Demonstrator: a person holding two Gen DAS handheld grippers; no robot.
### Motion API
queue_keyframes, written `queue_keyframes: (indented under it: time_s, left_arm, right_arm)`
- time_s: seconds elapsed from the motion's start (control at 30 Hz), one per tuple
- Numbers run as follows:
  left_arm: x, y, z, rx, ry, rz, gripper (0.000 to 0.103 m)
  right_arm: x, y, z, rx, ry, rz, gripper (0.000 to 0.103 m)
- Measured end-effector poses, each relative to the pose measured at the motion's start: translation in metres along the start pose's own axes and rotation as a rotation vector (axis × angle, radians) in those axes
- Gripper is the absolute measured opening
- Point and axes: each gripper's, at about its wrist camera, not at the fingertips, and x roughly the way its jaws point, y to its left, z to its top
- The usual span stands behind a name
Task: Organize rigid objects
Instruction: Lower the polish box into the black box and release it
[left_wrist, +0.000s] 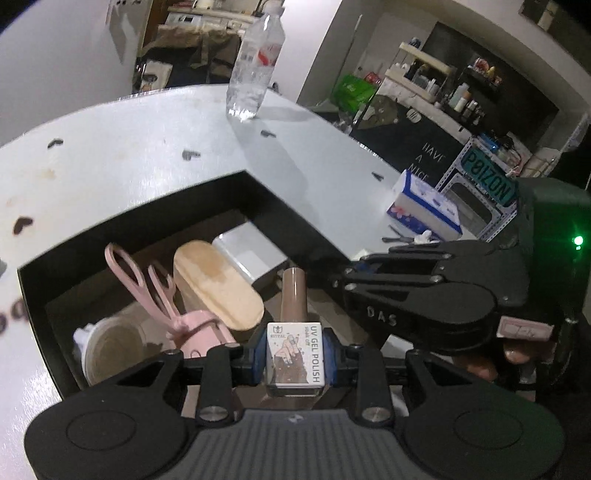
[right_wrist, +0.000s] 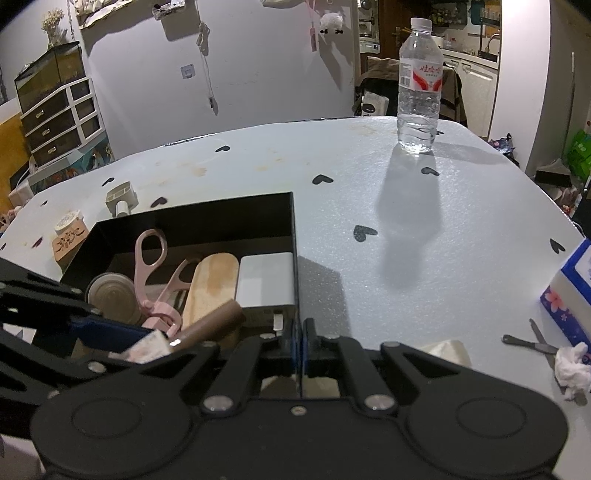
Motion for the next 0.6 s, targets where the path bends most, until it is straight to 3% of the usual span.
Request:
queue_keyframes:
  time_s: [0.13, 0.4, 0.47, 0.6]
  left_arm:
    - [-0.006, -0.002, -0.002, 0.011, -0.011, -0.007, 0.056]
    - [-0.016, -0.006, -0.003, 0.036, -0.012, 0.008, 0.059]
    - [-0.017, -0.007, -0.004, 0.042, -0.017, 0.017, 0.075]
    - [-0.023, -0.01, -0.005, 0.061, -0.025, 0.024, 0.081]
  right_arm:
    - [0.0, -0.001, 0.0, 0.004, 0.0, 0.006, 0.004]
    - [0.0, -0.001, 0.0, 0.006, 0.001, 0.006, 0.004]
    - [0.0, -0.001, 0.0, 0.006, 0.001, 0.007, 0.004]
    - [0.0, -0.002, 0.0, 0.009, 0.002, 0.008, 0.004]
